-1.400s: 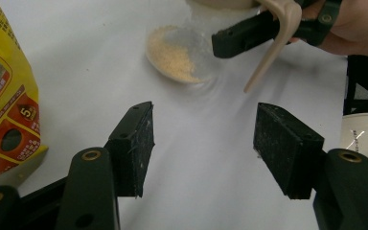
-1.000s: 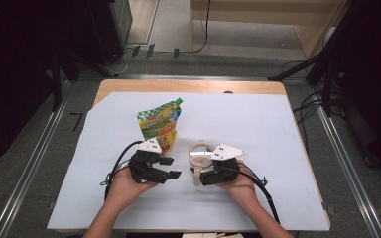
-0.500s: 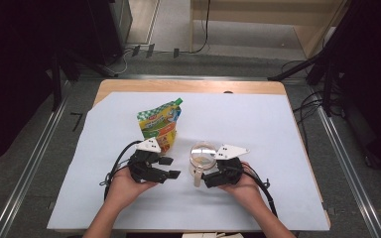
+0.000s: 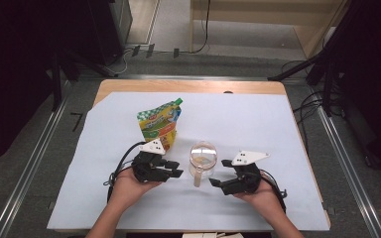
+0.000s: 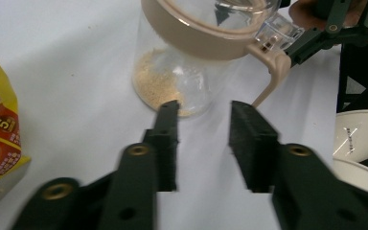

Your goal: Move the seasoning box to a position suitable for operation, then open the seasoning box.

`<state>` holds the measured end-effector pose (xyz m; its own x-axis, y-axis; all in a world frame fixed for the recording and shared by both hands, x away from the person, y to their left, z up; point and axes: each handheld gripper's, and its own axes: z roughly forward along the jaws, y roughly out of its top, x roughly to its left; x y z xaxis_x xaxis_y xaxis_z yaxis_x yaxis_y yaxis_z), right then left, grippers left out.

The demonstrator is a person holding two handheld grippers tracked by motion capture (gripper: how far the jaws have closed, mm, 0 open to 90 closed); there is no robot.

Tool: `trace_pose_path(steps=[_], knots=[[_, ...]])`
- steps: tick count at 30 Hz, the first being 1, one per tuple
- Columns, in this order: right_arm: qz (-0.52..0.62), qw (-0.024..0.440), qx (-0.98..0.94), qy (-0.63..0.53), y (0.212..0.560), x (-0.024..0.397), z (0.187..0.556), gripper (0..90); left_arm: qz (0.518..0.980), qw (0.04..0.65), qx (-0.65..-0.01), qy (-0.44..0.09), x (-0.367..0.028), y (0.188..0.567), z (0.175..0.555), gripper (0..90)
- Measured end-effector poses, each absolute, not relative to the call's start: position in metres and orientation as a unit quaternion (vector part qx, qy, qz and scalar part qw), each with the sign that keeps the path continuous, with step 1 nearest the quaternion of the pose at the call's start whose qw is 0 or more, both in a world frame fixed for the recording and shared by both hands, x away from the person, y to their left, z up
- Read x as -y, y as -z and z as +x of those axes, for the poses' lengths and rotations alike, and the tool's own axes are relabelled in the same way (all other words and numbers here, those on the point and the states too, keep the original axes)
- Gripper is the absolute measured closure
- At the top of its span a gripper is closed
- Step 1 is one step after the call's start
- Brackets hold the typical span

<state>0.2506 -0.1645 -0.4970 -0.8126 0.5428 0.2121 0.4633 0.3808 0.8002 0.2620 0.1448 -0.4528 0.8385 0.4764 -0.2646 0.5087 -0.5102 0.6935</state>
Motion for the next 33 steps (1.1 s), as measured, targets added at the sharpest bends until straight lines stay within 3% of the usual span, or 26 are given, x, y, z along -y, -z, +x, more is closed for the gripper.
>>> trace_pose_path(steps=[4, 5, 9, 16, 17, 18, 21, 33], knots=[[0.308, 0.06, -0.82, -0.48, 0.487, 0.178, 0.243, 26.0, 0.87, 0.409, -0.275, 0.027, -0.136, 0.449, 0.26, 89.3], [0.31, 0.067, -0.816, -0.483, 0.484, 0.18, 0.242, 26.7, 0.87, 0.409, -0.273, 0.033, -0.132, 0.448, 0.26, 90.0], [0.322, 0.092, -0.803, -0.493, 0.477, 0.188, 0.241, 32.7, 0.874, 0.405, -0.264, 0.044, -0.119, 0.452, 0.262, 90.0], [0.332, 0.093, -0.79, -0.507, 0.474, 0.193, 0.245, 42.5, 0.876, 0.403, -0.261, 0.054, -0.109, 0.456, 0.264, 90.0], [0.328, 0.088, -0.791, -0.509, 0.473, 0.192, 0.245, 51.2, 0.876, 0.401, -0.264, 0.052, -0.106, 0.457, 0.264, 90.0], [0.328, 0.088, -0.791, -0.509, 0.473, 0.192, 0.245, 51.2, 0.876, 0.401, -0.264, 0.052, -0.106, 0.457, 0.264, 90.0], [0.338, 0.086, -0.794, -0.498, 0.471, 0.191, 0.243, 67.6, 0.88, 0.393, -0.262, 0.048, -0.101, 0.459, 0.263, 90.0], [0.334, 0.072, -0.799, -0.494, 0.47, 0.185, 0.237, 87.3, 0.884, 0.396, -0.242, 0.056, -0.077, 0.46, 0.256, 90.0]])
